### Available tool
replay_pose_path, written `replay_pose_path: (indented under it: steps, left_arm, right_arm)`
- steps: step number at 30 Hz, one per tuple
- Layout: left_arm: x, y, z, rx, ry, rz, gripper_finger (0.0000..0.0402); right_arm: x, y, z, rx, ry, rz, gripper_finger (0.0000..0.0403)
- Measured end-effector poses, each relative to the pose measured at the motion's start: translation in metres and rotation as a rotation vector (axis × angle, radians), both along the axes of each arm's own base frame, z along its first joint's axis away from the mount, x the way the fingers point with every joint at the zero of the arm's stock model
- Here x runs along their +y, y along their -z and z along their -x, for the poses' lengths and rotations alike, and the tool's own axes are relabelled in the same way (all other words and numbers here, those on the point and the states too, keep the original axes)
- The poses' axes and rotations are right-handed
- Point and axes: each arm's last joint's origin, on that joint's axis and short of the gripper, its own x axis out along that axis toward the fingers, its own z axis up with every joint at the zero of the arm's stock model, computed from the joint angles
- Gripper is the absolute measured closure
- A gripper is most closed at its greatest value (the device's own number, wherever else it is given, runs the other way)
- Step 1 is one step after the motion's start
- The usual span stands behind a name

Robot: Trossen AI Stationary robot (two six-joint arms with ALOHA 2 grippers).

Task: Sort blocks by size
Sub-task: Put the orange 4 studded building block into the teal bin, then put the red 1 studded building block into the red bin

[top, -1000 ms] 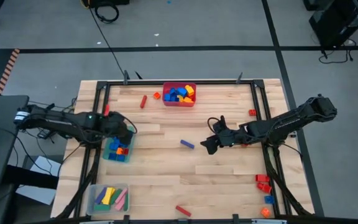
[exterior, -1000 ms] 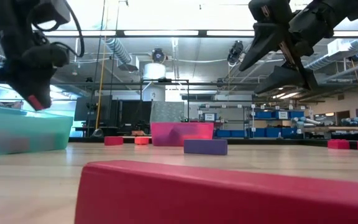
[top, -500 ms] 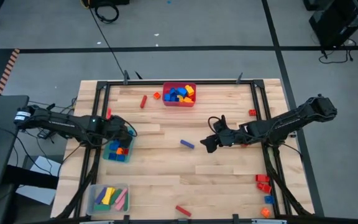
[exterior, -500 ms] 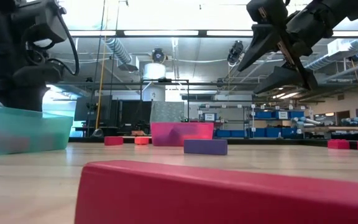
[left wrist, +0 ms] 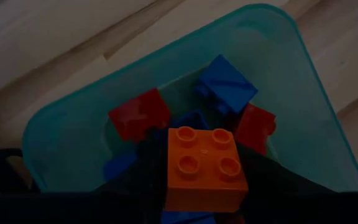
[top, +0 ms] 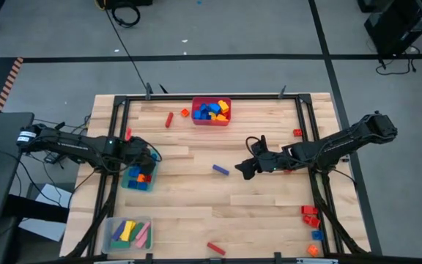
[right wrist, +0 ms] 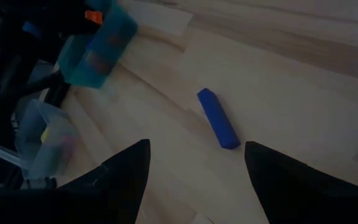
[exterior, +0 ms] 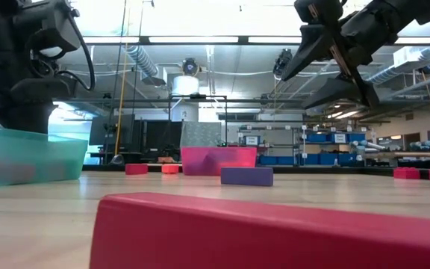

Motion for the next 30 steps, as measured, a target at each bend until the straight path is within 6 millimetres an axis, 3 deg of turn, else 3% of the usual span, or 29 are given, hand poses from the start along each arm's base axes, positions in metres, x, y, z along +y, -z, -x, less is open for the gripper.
replay_pose_path:
  steps: [4, 13, 20, 25, 30]
  left_arm:
    - [0.000, 0.000, 0.000, 0.002, 0.006, -0.002, 0.0226]
    - [0.000, 0.000, 0.000, 0.007, 0.030, -0.009, 0.0159]
    - [0.000, -0.001, 0.000, 0.009, 0.028, -0.008, 0.0152]
    - [0.000, -0.017, -0.003, -0.009, 0.026, -0.014, 0.0153]
    - [0.000, -0.046, -0.009, -0.055, 0.083, -0.050, 0.0153]
  right_arm:
    - [0.000, -0.001, -0.001, -0.015, 0.000, -0.003, 0.0128]
    - [0.000, -0.001, -0.001, -0.012, -0.006, 0.004, 0.0128]
    - [0.000, -0.001, -0.001, -0.007, -0.026, 0.028, 0.0128]
    - [0.000, -0.001, -0.001, -0.006, -0.028, 0.032, 0.0128]
    - [0.000, -0.001, -0.001, -0.007, -0.025, 0.028, 0.0128]
